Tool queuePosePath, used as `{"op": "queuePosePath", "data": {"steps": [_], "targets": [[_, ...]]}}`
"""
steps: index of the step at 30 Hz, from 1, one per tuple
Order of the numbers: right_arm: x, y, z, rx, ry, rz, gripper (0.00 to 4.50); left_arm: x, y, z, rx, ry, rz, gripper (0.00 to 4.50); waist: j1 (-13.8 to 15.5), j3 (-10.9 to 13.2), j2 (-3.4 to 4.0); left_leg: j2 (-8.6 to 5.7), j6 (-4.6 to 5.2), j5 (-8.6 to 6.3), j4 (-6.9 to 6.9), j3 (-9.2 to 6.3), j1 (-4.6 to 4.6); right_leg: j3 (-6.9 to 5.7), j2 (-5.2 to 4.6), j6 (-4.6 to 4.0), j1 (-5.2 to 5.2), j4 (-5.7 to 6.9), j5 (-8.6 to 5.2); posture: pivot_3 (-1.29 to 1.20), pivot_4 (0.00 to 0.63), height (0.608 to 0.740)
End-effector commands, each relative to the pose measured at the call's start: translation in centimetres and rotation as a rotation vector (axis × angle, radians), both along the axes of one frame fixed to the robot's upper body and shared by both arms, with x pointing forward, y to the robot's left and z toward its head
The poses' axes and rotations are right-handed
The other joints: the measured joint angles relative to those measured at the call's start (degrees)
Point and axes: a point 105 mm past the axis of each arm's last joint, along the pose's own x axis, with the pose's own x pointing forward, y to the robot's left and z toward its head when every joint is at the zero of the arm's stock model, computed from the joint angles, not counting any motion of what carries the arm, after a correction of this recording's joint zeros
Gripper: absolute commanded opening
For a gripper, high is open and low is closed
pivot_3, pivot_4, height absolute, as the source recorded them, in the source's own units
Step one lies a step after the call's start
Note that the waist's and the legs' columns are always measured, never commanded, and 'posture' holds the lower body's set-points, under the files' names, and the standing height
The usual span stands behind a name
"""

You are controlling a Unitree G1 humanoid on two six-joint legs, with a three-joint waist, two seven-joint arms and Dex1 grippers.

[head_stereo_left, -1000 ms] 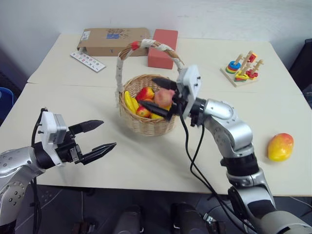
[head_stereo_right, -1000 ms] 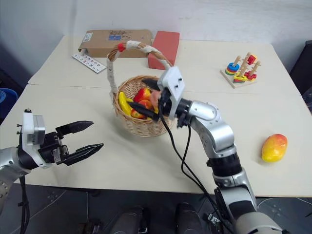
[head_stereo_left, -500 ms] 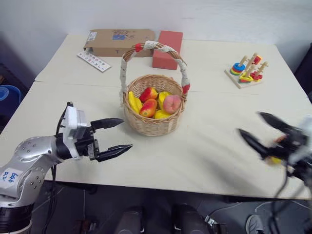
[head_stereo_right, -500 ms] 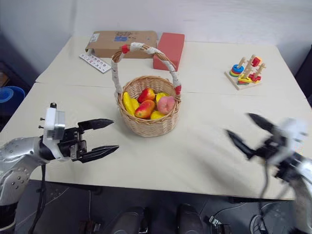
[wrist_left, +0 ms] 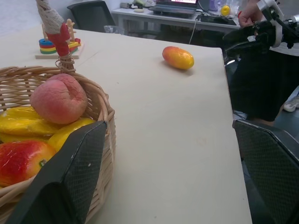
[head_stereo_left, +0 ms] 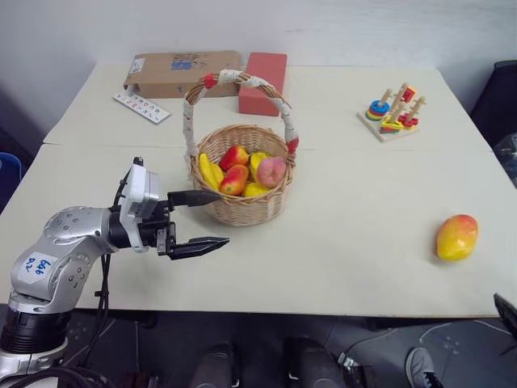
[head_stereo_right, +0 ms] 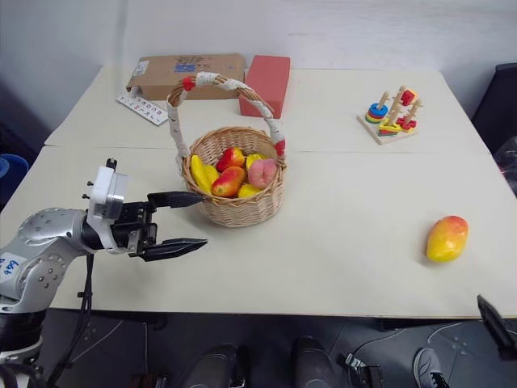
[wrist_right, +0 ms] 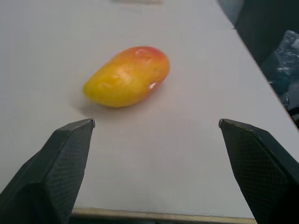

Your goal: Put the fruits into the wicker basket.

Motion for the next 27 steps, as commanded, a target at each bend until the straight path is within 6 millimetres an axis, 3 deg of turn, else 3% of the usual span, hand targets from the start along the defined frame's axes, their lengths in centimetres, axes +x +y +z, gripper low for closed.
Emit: {"op": "queuePosePath", "data": {"steps": [1, 4, 7, 10, 14, 17, 19, 23, 25, 27], "targets": [[3.9, 0.7, 3.3, 0.097, 0.05, 0.069, 4.44, -0.1, -0.1, 0.9, -0.01, -0.047, -0.001, 4.5, 0.0, 0.0, 0.06, 0.0, 0.03, 0.01, 0.01, 0.04, 0.01, 0.05, -0.01, 0.0, -0.01, 0.0, 0.0, 0.0, 0.15, 0.74], [6.9, -0.1, 2.9, 0.157, 0.286, -0.001, 4.44, -0.3, -0.3, 0.7, -0.01, -0.047, 0.002, 4.5, 0.3, 0.0, 0.07, 0.01, 0.04, 0.05, -0.03, 0.04, 0.02, 0.06, -0.01, -0.01, -0.06, 0.02, -0.01, 0.0, 0.15, 0.74], [9.4, -0.8, 3.7, 0.162, 0.343, -0.075, 4.44, -0.6, -0.4, 0.6, -0.015, -0.044, 0.011, 4.5, 1.0, 0.0, 0.06, 0.03, -0.03, 0.12, -0.07, -0.17, -0.14, -0.17, 0.0, -0.07, -0.14, 0.02, -0.04, 0.0, 0.15, 0.74], [11.3, -1.1, 2.4, 0.169, 0.485, -0.121, 4.44, -1.0, -0.4, 0.5, -0.016, -0.042, 0.027, 4.5, 2.0, 0.0, 0.07, -0.01, 0.04, 0.15, 0.04, -0.16, -0.26, -0.24, -0.01, -0.07, -0.14, 0.0, -0.04, 0.0, 0.15, 0.74], [12.2, -1.9, 0.6, 0.201, 0.637, -0.204, 4.44, -1.3, -0.5, 0.6, -0.023, -0.045, 0.046, 4.5, 2.2, 0.0, 0.07, -0.06, 0.27, 0.03, 0.42, -0.19, -0.48, -0.32, -0.07, -0.02, -0.12, 0.0, -0.01, 0.0, 0.15, 0.74], [12.1, -1.2, -0.8, 0.232, 0.743, -0.188, 4.44, -1.5, -0.3, 0.9, -0.021, -0.057, 0.065, 4.5, 2.3, 0.0, 0.07, -0.09, 0.32, 0.01, 0.54, -0.18, -0.56, -0.33, -0.1, 0.06, -0.1, -0.02, 0.03, 0.0, 0.15, 0.74], [12.0, -0.8, -1.3, 0.26, 0.779, -0.168, 4.44, -1.5, -0.2, 0.9, -0.02, -0.06, 0.077, 4.5, 2.2, 0.0, 0.07, -0.09, 0.31, 0.01, 0.56, -0.17, -0.54, -0.34, -0.09, 0.06, -0.09, -0.01, 0.03, 0.0, 0.15, 0.74], [12.2, -0.5, -1.6, 0.257, 0.78, -0.126, 3.54, -1.7, 0.3, 0.8, -0.015, -0.062, 0.102, 4.5, 2.0, 0.0, 0.06, -0.08, 0.3, 0.01, 0.55, -0.22, -0.53, -0.4, -0.08, 0.06, -0.06, -0.01, 0.04, 0.0, 0.15, 0.74], [13.8, 1.6, 0.3, 0.205, 0.65, 0.039, 3.11, -1.7, 0.7, 0.9, -0.015, -0.065, 0.123, 4.5, 1.8, 0.0, 0.06, -0.08, 0.29, 0.01, 0.55, -0.22, -0.53, -0.4, -0.08, 0.06, -0.06, -0.01, 0.04, 0.0, 0.15, 0.74], [14.5, 3.9, 2.0, 0.18, 0.567, 0.185, 3.11, -1.7, 1.1, 0.9, -0.017, -0.067, 0.144, 4.5, 1.6, 0.0, 0.07, -0.08, 0.28, 0.02, 0.55, -0.2, -0.53, -0.4, -0.06, 0.08, -0.06, -0.01, 0.04, 0.0, 0.15, 0.74]]}}
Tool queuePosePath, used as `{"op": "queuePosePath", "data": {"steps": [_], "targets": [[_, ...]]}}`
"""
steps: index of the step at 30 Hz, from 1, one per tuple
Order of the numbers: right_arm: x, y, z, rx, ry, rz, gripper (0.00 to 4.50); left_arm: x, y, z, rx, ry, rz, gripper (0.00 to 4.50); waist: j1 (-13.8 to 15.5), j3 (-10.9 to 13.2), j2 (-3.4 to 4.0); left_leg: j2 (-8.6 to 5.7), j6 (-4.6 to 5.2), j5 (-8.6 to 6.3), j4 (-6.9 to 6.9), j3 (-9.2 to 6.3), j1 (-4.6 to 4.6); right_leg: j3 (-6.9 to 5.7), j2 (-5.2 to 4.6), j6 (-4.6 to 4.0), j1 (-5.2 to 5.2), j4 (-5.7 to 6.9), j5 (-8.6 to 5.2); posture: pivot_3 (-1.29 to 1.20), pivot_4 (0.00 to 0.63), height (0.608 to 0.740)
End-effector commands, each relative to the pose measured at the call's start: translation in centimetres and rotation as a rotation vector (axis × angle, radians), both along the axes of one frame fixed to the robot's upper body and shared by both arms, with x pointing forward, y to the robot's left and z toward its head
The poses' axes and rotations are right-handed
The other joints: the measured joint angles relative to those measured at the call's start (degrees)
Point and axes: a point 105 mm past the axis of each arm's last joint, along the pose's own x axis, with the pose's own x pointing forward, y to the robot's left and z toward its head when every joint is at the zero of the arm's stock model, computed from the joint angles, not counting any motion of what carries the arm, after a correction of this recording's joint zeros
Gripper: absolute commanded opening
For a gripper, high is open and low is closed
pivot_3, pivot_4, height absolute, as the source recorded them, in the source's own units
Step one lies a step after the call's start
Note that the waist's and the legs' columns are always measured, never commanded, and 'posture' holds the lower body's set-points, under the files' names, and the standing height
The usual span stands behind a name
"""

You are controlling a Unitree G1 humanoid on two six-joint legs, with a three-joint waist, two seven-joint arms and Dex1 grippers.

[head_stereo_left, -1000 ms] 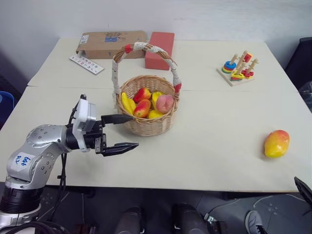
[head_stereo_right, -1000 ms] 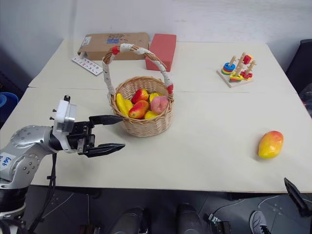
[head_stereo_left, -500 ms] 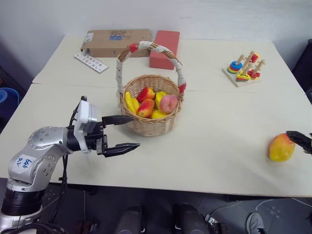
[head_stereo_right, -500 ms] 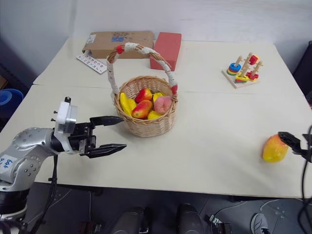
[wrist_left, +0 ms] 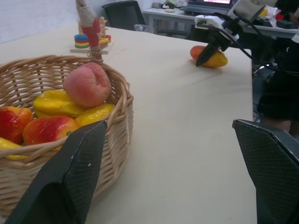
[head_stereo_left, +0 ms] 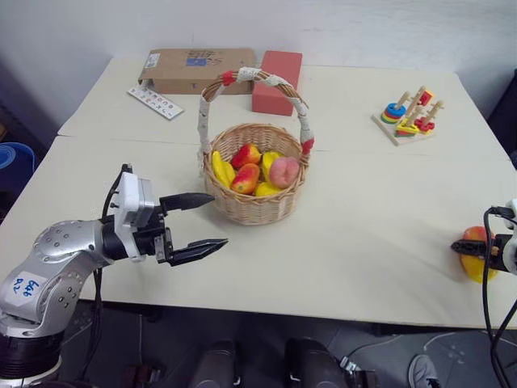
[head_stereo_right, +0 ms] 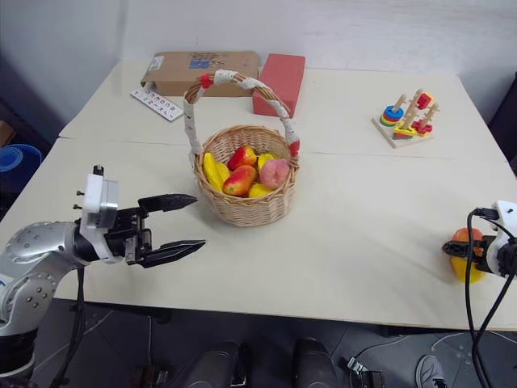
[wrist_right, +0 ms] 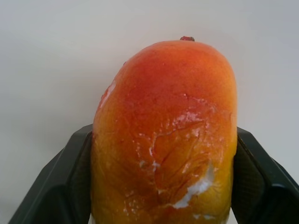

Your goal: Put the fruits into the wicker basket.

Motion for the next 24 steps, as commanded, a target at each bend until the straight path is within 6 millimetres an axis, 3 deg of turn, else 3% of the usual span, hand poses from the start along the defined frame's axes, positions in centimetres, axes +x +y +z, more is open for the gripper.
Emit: {"op": "queuePosePath", "data": {"steps": [1, 3, 6, 7, 9, 13, 19, 23, 24], "targets": [[1.5, 6.1, 4.2, 0.038, -0.215, 0.355, 3.11, -0.5, 0.7, 1.2, -0.005, -0.052, 0.036, 4.5, -0.4, 0.0, 0.06, 0.02, -0.02, 0.01, -0.01, 0.03, 0.02, 0.02, 0.02, 0.0, 0.0, 0.0, 0.0, 0.0, 0.15, 0.74], [0.8, 12.2, 6.5, 0.08, -0.316, 0.678, 3.11, -0.3, 1.8, 1.3, -0.037, -0.053, 0.104, 4.5, -0.9, 0.1, 0.16, 0.09, -0.07, 0.01, -0.05, 0.09, 0.07, 0.09, 0.09, 0.01, -0.03, 0.0, 0.0, 0.0, 0.15, 0.74], [0.4, 20.2, 9.3, 0.177, -0.447, 0.965, 3.11, -0.5, 3.6, 0.7, -0.084, -0.033, 0.209, 4.5, -1.9, 0.1, 0.06, 0.31, -0.29, 0.01, -0.08, 0.06, 0.12, 0.1, 0.31, 0.01, -0.02, -0.02, 0.0, 0.0, 0.15, 0.74], [0.2, 22.0, 10.1, 0.195, -0.488, 1.022, 3.11, -0.6, 4.0, 0.5, -0.094, -0.023, 0.231, 4.5, -1.9, 0.1, 0.02, 0.41, -0.38, 0.0, -0.08, 0.09, 0.18, 0.16, 0.41, 0.01, 0.0, -0.02, 0.0, 0.0, 0.15, 0.74], [0.9, 26.0, 11.9, 0.211, -0.607, 1.081, 3.11, -1.0, 4.8, 0.0, -0.111, -0.009, 0.278, 4.5, -1.7, 0.2, -0.05, 0.47, -0.46, -0.03, -0.08, 0.05, 0.19, 0.17, 0.46, 0.0, -0.03, 0.0, 0.0, 0.0, 0.15, 0.74], [3.7, 33.2, 14.4, 0.222, -0.764, 1.003, 3.11, -1.4, 5.6, -0.4, -0.142, -0.013, 0.351, 4.5, -1.6, 0.2, -0.07, 0.48, -0.52, -0.06, -0.07, 0.01, 0.09, 0.18, 0.43, -0.08, -0.23, 0.09, -0.03, 0.0, 0.15, 0.74], [6.6, 38.2, 14.3, 0.152, -0.88, 0.857, 3.11, -1.5, 4.9, -0.2, -0.155, -0.044, 0.367, 4.5, -1.6, 0.0, -0.4, 0.0, -0.28, 0.06, 0.06, -0.3, -0.8, 0.23, 0.09, -0.28, -1.07, 0.86, 0.01, 0.0, 0.15, 0.74], [6.7, 39.3, 14.2, 0.158, -0.924, 0.866, 4.42, -1.9, 4.5, -0.3, -0.161, -0.032, 0.364, 4.5, -1.8, 0.0, -0.4, -0.14, -0.13, 0.06, 0.07, -0.28, -0.89, 0.2, 0.01, -0.23, -1.11, 0.81, 0.04, 0.0, 0.15, 0.74], [6.6, 39.3, 14.3, 0.159, -0.939, 0.877, 4.49, -2.0, 4.5, -0.3, -0.159, -0.03, 0.364, 4.5, -1.8, 0.0, -0.4, -0.13, -0.14, 0.06, 0.06, -0.29, -0.9, 0.16, 0.01, -0.23, -1.11, 0.81, 0.04, 0.0, 0.15, 0.74]]}}
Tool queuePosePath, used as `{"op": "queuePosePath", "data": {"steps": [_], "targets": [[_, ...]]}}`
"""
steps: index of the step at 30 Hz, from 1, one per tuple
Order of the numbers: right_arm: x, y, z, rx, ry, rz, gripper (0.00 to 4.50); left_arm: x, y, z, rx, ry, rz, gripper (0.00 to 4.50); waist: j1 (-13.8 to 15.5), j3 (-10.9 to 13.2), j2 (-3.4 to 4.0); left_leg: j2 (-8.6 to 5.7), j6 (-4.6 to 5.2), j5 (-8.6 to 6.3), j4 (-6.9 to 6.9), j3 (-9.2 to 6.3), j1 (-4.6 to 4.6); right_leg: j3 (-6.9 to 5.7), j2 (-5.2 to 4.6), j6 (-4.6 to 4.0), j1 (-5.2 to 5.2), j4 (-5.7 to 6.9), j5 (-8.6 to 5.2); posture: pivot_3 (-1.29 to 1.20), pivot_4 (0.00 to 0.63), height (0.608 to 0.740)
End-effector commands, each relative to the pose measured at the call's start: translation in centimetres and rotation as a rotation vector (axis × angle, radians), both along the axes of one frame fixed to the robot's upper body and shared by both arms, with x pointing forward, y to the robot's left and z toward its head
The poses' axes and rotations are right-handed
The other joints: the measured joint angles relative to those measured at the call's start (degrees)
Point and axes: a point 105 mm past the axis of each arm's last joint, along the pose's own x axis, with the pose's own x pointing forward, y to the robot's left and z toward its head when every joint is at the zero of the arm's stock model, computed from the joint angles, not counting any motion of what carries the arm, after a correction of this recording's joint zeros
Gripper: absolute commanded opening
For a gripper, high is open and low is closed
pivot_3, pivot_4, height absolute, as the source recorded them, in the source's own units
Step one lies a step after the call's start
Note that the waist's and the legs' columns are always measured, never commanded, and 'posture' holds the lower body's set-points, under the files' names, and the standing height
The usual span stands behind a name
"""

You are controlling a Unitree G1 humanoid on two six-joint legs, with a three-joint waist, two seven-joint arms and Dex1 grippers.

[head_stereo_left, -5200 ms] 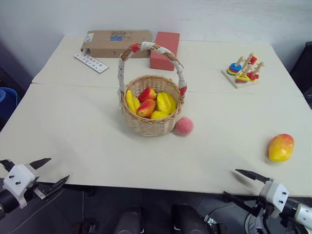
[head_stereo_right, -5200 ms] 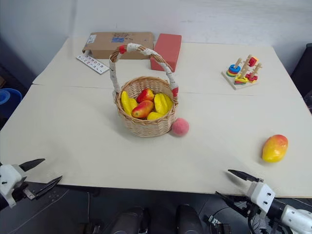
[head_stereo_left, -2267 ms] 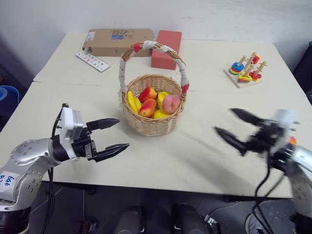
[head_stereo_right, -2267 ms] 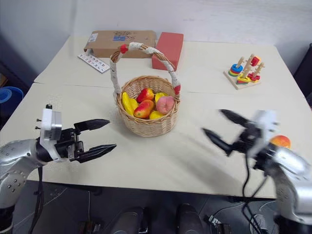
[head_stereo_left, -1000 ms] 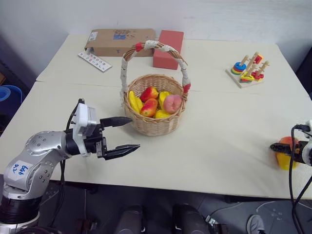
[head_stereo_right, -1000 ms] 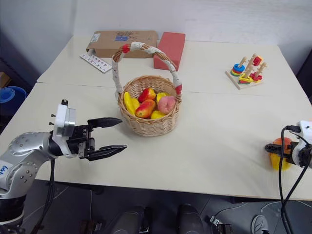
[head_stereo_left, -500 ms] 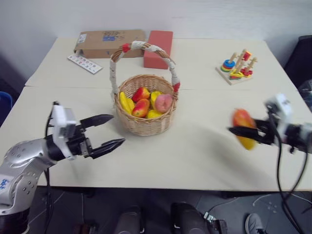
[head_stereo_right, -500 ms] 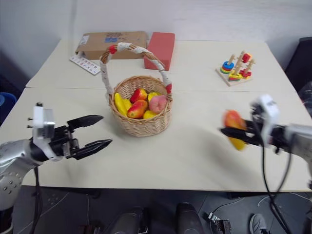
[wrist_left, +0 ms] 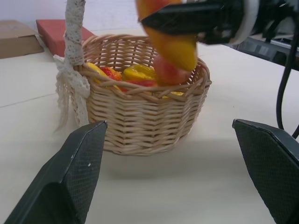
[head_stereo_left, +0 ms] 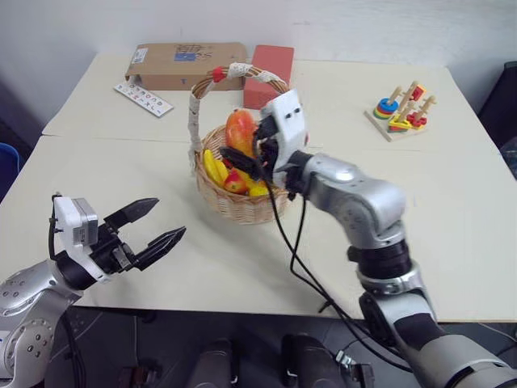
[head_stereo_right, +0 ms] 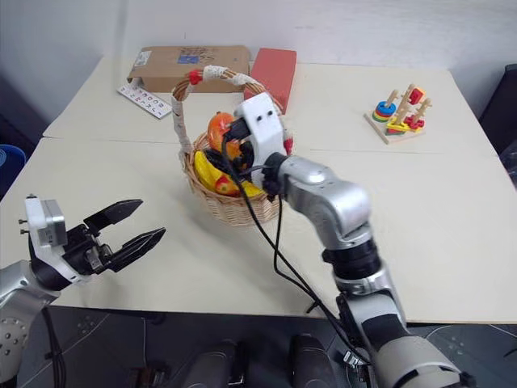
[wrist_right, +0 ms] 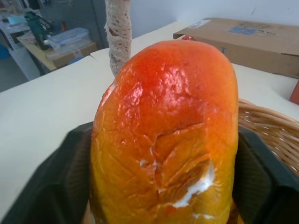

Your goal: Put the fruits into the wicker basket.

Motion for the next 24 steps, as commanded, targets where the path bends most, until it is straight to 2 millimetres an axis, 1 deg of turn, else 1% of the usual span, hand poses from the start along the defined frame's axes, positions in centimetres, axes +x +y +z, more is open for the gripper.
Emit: {"op": "queuePosePath", "data": {"steps": [1, 3, 6, 7, 9, 11, 13, 14, 16, 18, 19, 20, 22, 24], "targets": [[-0.9, -0.2, 2.0, 0.053, -0.11, 0.058, 4.49, -0.7, -0.4, 0.6, 0.003, -0.031, -0.015, 4.5, 0.0, 0.0, 0.0, 0.01, -0.01, 0.0, 0.0, -0.01, 0.01, -0.02, 0.0, 0.0, 0.0, 0.02, 0.0, 0.0, 0.15, 0.74], [-2.5, -0.2, 2.2, 0.061, -0.161, 0.189, 4.49, -0.7, -0.4, 0.6, 0.002, -0.03, -0.014, 4.5, 0.1, 0.0, 0.0, 0.03, -0.04, 0.04, 0.0, -0.02, 0.01, -0.04, 0.03, 0.0, 0.02, 0.01, 0.0, 0.0, 0.15, 0.74], [-5.3, -1.0, 1.4, 0.048, -0.189, 0.401, 4.49, -0.7, -0.4, 0.7, 0.004, -0.027, -0.022, 4.5, 0.2, 0.0, -0.01, 0.06, -0.03, 0.07, 0.0, -0.05, 0.06, -0.05, 0.04, 0.0, 0.12, -0.04, 0.0, 0.0, 0.15, 0.74], [-6.4, -1.6, 0.8, 0.039, -0.175, 0.475, 4.49, -0.7, -0.5, 0.7, 0.005, -0.025, -0.025, 4.5, 0.2, 0.0, -0.01, 0.06, -0.03, 0.07, 0.0, -0.05, 0.06, -0.05, 0.04, 0.0, 0.14, -0.08, 0.0, 0.0, 0.15, 0.74], [-7.9, -3.1, -0.1, 0.024, -0.164, 0.569, 4.49, -0.6, -0.5, 0.7, 0.01, -0.024, -0.032, 4.5, 0.2, 0.0, -0.01, 0.07, -0.01, 0.06, -0.01, -0.07, 0.06, -0.05, 0.04, 0.0, 0.16, -0.11, 0.0, 0.0, 0.15, 0.74], [-8.5, -5.3, -1.3, -0.024, -0.139, 0.605, 4.49, -0.6, -0.5, 0.9, 0.017, -0.024, -0.039, 4.5, 0.2, 0.0, -0.01, 0.08, 0.0, 0.06, -0.02, -0.08, 0.07, -0.04, 0.03, 0.0, 0.17, -0.14, 0.0, 0.0, 0.15, 0.74], [-7.7, -7.8, -1.7, -0.034, -0.144, 0.557, 4.49, -0.5, -0.4, 1.1, 0.022, -0.027, -0.042, 4.5, 0.2, 0.0, -0.02, 0.08, 0.0, 0.05, -0.02, -0.09, 0.08, -0.04, 0.03, 0.0, 0.2, -0.15, 0.0, 0.0, 0.15, 0.74], [-6.8, -9.0, -1.8, -0.049, -0.152, 0.503, 4.49, -0.4, -0.3, 1.2, 0.025, -0.03, -0.044, 4.5, 0.2, 0.0, -0.02, 0.08, 0.0, 0.05, -0.01, -0.09, 0.08, -0.04, 0.02, 0.0, 0.21, -0.16, 0.0, 0.0, 0.15, 0.74], [-4.3, -11.1, -1.9, -0.101, -0.186, 0.373, 4.49, -0.2, -0.2, 1.4, 0.028, -0.033, -0.047, 4.5, 0.1, 0.0, -0.02, 0.08, 0.0, 0.06, -0.01, -0.07, 0.12, -0.03, 0.02, 0.0, 0.22, -0.21, 0.0, 0.0, 0.15, 0.74], [-1.5, -12.5, -1.6, -0.132, -0.205, 0.236, 4.49, -0.1, -0.4, 1.5, 0.029, -0.037, -0.052, 4.5, -0.2, 0.0, -0.02, 0.09, -0.03, 0.07, -0.01, 0.03, 0.21, 0.02, 0.02, 0.0, 0.22, -0.25, 0.0, 0.0, 0.15, 0.74], [-0.4, -12.8, -1.5, -0.14, -0.215, 0.182, 4.49, 0.0, -0.5, 1.6, 0.029, -0.038, -0.054, 4.5, -0.2, 0.0, -0.01, 0.11, -0.04, 0.08, -0.01, 0.11, 0.25, 0.05, 0.03, 0.0, 0.2, -0.24, 0.0, 0.0, 0.15, 0.74], [0.2, -12.8, -1.4, -0.138, -0.226, 0.162, 4.49, 0.1, -0.5, 1.6, 0.029, -0.039, -0.056, 4.5, -0.3, 0.0, -0.01, 0.13, -0.09, 0.11, -0.04, 0.16, 0.25, 0.07, 0.04, 0.0, 0.16, -0.22, 0.0, 0.0, 0.15, 0.74], [0.6, -12.3, -1.3, -0.127, -0.24, 0.178, 4.49, 0.1, -0.7, 1.6, 0.028, -0.04, -0.059, 4.5, -0.2, 0.0, -0.01, 0.21, -0.17, 0.16, -0.07, 0.16, 0.26, 0.06, 0.11, -0.01, 0.12, -0.12, -0.01, 0.0, 0.15, 0.74], [1.9, -11.3, -1.3, -0.11, -0.255, 0.163, 4.49, 0.2, -0.9, 1.6, 0.027, -0.042, -0.068, 4.5, -0.1, 0.0, -0.01, 0.26, -0.2, 0.17, -0.09, 0.15, 0.23, 0.04, 0.18, -0.01, 0.12, -0.07, -0.01, 0.0, 0.15, 0.74]]}}
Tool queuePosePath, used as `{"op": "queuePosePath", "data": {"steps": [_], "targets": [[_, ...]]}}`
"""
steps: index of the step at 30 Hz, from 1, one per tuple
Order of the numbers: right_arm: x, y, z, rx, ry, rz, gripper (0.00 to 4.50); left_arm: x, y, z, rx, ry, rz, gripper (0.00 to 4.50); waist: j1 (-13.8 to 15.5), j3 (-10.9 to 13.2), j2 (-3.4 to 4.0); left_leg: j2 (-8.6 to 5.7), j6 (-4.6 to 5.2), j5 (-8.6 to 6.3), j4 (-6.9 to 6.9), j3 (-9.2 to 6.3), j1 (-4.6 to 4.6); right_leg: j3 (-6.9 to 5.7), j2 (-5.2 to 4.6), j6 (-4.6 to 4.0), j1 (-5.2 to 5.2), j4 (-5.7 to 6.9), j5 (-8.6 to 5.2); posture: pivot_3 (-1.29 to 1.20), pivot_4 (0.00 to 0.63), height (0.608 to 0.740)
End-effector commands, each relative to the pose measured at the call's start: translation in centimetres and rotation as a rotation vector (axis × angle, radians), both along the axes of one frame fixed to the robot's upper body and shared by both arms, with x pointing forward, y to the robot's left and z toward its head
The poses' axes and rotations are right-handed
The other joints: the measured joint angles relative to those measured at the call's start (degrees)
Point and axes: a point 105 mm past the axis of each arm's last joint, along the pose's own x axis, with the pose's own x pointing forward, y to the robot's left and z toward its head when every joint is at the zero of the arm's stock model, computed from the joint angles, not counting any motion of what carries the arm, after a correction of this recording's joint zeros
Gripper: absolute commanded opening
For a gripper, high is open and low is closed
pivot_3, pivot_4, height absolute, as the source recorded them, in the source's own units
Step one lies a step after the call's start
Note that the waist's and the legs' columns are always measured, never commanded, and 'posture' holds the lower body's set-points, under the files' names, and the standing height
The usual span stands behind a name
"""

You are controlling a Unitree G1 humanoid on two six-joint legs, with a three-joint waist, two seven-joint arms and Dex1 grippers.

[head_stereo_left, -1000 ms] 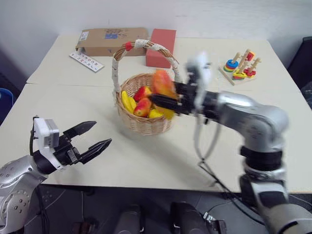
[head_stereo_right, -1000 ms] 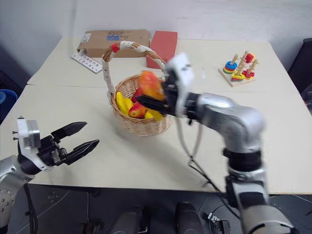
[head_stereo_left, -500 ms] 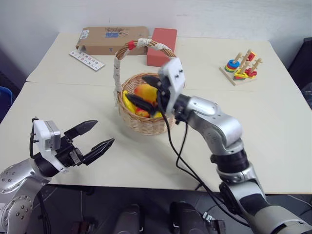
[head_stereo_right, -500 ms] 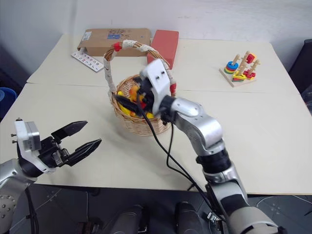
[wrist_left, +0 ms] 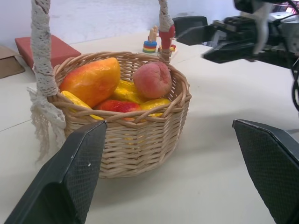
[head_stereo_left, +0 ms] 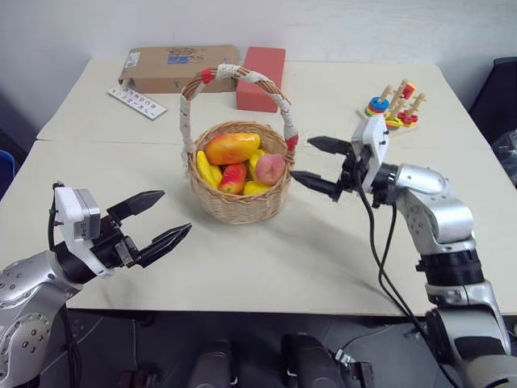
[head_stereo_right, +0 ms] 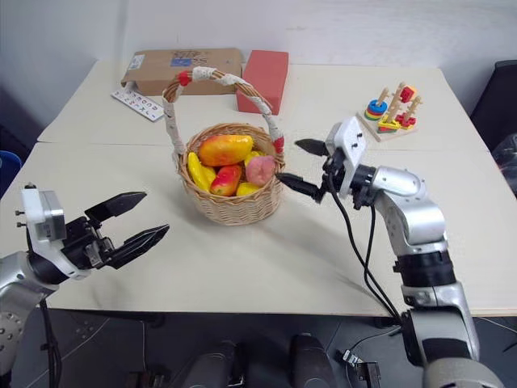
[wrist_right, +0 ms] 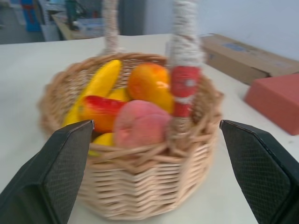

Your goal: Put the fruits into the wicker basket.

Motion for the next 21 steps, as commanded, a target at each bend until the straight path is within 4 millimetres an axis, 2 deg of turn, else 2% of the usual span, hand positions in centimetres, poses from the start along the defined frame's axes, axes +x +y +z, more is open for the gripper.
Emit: {"op": "queuePosePath", "data": {"steps": [1, 3, 6, 9, 12, 17, 20, 21], "targets": [[1.4, 1.4, 1.0, 0.033, -0.073, -0.005, 4.49, 0.1, -0.2, 0.5, 0.001, -0.02, -0.013, 4.5, -0.1, 0.0, 0.0, 0.0, 0.0, 0.0, 0.01, 0.01, 0.0, 0.01, 0.0, 0.0, 0.01, 0.0, 0.0, 0.0, 0.15, 0.74], [1.9, 2.3, 1.1, 0.054, -0.077, 0.013, 4.49, 0.1, -0.2, 0.6, 0.0, -0.023, -0.013, 4.5, 0.0, 0.0, 0.0, -0.02, 0.02, 0.01, 0.04, 0.04, 0.0, 0.03, -0.01, 0.0, 0.02, -0.01, 0.0, 0.0, 0.15, 0.74], [2.1, 3.6, 1.3, 0.08, -0.07, 0.055, 3.95, 0.2, -0.2, 0.7, 0.001, -0.029, -0.011, 4.5, 0.1, 0.0, 0.0, -0.02, 0.02, 0.0, 0.05, 0.0, -0.02, 0.01, -0.01, 0.0, 0.02, 0.0, 0.0, 0.0, 0.15, 0.74], [1.6, 4.0, 1.7, 0.106, -0.084, 0.103, 2.96, 0.1, -0.2, 0.7, 0.002, -0.031, -0.01, 4.5, 0.3, 0.0, 0.0, -0.04, 0.03, 0.0, 0.05, -0.09, -0.05, -0.04, -0.05, 0.0, 0.03, -0.01, 0.0, 0.0, 0.15, 0.74], [0.7, 3.5, 2.1, 0.155, -0.071, 0.164, 1.94, 0.1, -0.4, 0.6, 0.0, -0.028, -0.016, 4.5, 0.2, 0.0, 0.0, -0.06, 0.05, -0.01, 0.05, -0.13, -0.06, -0.07, -0.07, 0.0, 0.06, -0.03, 0.0, 0.0, 0.15, 0.74], [-0.2, 0.6, 2.0, 0.13, -0.056, 0.144, 0.23, 0.6, -0.9, 0.5, -0.002, -0.023, -0.049, 4.5, 0.4, 0.0, 0.0, -0.06, 0.05, -0.01, 0.06, -0.18, -0.07, -0.12, -0.09, 0.0, 0.07, -0.02, 0.0, 0.0, 0.15, 0.74], [-0.9, -2.8, 2.4, 0.114, -0.076, 0.04, 0.19, 1.2, -1.2, 0.5, -0.002, -0.021, -0.078, 4.5, 0.9, 0.0, 0.0, -0.11, 0.06, -0.02, 0.06, -0.27, -0.1, -0.21, -0.12, 0.0, 0.11, -0.06, 0.0, 0.0, 0.15, 0.74], [-1.3, -4.8, 3.0, 0.137, -0.092, -0.035, 0.19, 1.4, -1.4, 0.5, -0.004, -0.02, -0.093, 4.5, 1.1, 0.0, 0.0, -0.11, 0.07, -0.03, 0.06, -0.25, -0.1, -0.21, -0.12, 0.0, 0.11, -0.07, 0.0, 0.0, 0.15, 0.74]]}}
